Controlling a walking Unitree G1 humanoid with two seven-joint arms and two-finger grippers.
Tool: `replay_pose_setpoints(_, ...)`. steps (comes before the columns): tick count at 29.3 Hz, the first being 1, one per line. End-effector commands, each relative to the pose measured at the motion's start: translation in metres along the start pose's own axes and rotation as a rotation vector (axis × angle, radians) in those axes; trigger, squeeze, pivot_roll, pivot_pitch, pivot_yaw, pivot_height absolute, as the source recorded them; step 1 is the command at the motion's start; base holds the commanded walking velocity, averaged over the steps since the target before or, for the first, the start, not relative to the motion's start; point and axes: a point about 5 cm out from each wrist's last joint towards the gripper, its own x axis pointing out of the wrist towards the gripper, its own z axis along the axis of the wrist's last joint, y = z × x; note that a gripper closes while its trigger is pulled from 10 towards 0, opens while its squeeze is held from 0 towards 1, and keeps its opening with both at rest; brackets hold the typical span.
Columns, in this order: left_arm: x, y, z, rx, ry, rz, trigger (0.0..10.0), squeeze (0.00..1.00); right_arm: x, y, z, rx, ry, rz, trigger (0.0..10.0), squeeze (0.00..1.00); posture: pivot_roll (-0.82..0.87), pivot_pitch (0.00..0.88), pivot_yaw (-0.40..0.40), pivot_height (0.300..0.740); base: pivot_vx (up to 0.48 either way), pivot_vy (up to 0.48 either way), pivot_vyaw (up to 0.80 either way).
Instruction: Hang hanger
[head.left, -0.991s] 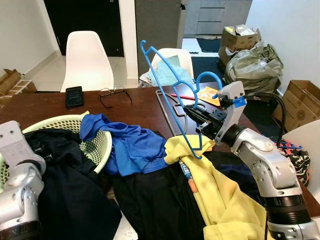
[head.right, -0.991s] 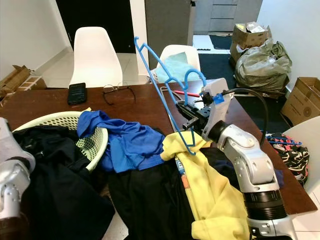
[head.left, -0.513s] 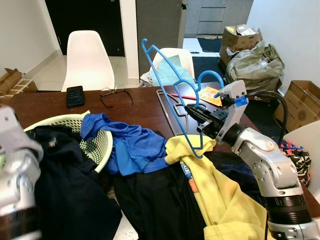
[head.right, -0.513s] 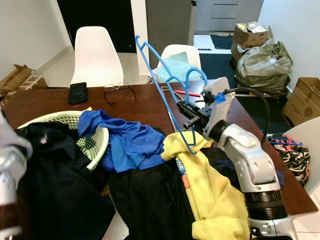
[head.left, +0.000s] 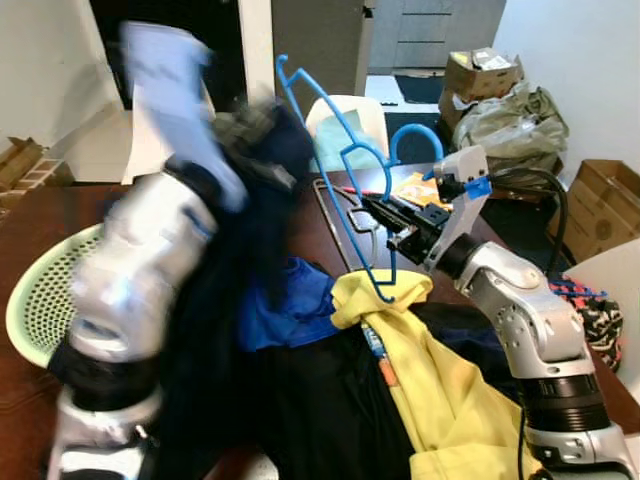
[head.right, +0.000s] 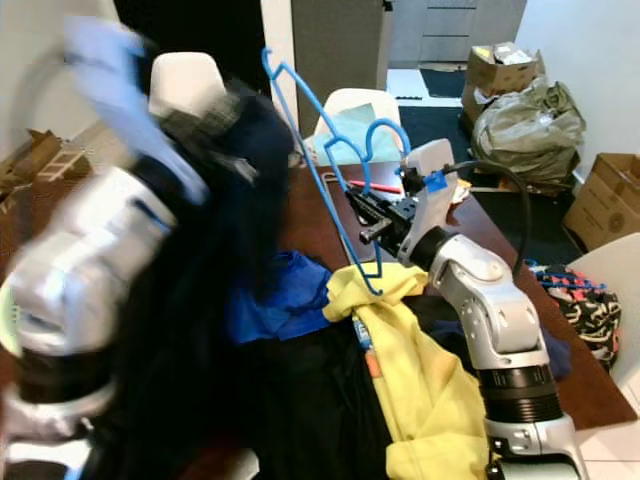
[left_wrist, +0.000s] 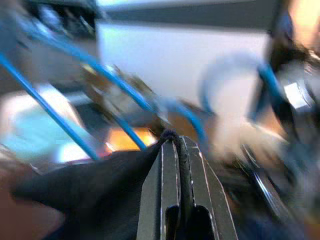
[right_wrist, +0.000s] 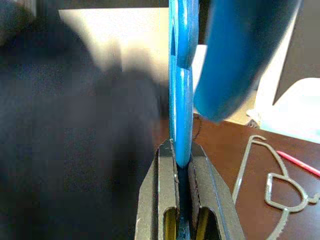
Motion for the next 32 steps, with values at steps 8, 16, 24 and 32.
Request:
replay_pose_setpoints(8,-0.022,-0.021,-0.062,0.056,0.318,-0.131,0.0,0.0,-0.001,-0.004,0.004,-0.01,-0.019,-0.014,10.0,0.0,-0.02,0.0,0.01,0.74,0.0,0.0,0.0)
replay_pose_setpoints(16,-0.052,-0.007,-0.077,0.142,0.511,-0.082,10.0,0.0,0.0,-0.004,0.002,-0.016,-0.008,-0.005,10.0,0.0,-0.02,0.0,0.004,0.74,0.0,0.0,0.0)
replay_pose_setpoints(24,-0.061,0.058,-0.035,0.253,0.317,0.456,10.0,1.0,0.001,-0.002,0.0,-0.01,-0.004,0.008,10.0,0.0,-0.01,0.0,-0.001,0.74,0.0,0.0,0.0)
replay_pose_setpoints(32,-0.073,0.075,-0.013,0.281,0.227,0.651,10.0,1.0,0.004,-0.001,0.0,-0.014,-0.001,0.025,10.0,0.0,-0.01,0.0,-0.005,0.74,0.0,0.0,0.0)
